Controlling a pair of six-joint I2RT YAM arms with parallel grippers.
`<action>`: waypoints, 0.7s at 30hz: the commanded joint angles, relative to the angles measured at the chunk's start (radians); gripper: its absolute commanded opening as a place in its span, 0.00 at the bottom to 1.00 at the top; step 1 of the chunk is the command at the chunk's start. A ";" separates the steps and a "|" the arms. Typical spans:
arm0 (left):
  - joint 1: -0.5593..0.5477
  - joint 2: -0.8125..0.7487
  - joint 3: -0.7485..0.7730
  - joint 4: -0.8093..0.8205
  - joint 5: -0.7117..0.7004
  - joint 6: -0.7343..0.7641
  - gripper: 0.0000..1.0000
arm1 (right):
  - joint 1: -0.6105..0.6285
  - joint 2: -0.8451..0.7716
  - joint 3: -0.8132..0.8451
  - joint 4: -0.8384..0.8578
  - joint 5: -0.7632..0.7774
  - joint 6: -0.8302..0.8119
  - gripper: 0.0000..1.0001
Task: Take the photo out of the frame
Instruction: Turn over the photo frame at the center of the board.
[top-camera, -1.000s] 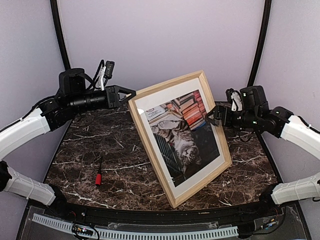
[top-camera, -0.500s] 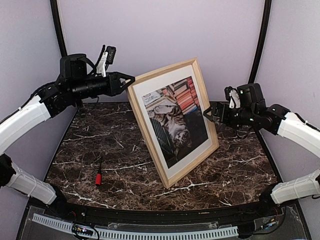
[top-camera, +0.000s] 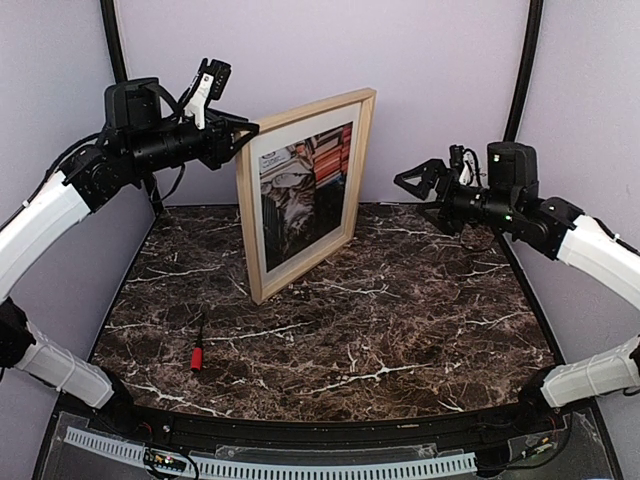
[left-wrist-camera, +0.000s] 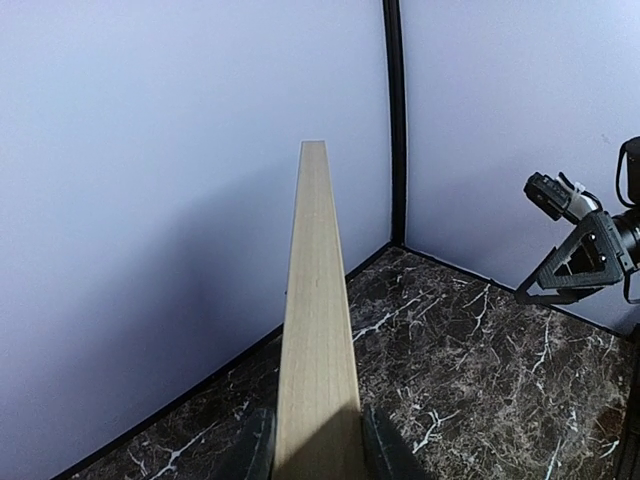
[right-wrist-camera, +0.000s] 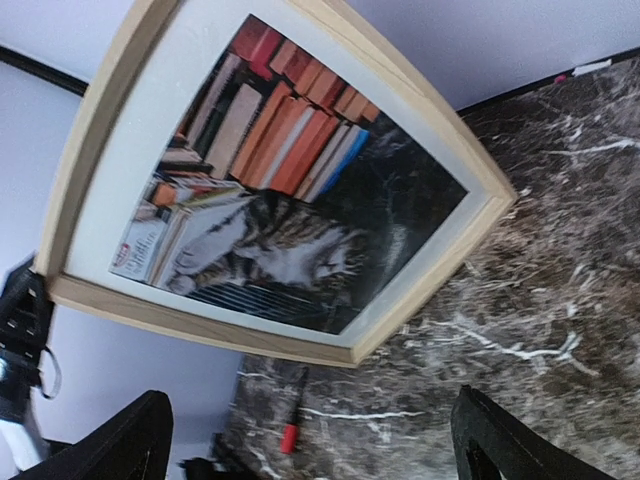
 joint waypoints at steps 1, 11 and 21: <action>-0.077 -0.055 -0.075 0.144 0.080 0.000 0.00 | 0.000 -0.039 -0.082 0.229 -0.107 0.274 0.99; -0.351 0.005 -0.213 0.258 -0.130 0.040 0.00 | 0.040 -0.062 0.005 0.173 -0.096 0.413 0.99; -0.510 0.163 -0.218 0.330 -0.292 0.090 0.00 | 0.049 -0.258 -0.121 0.084 -0.003 0.495 0.98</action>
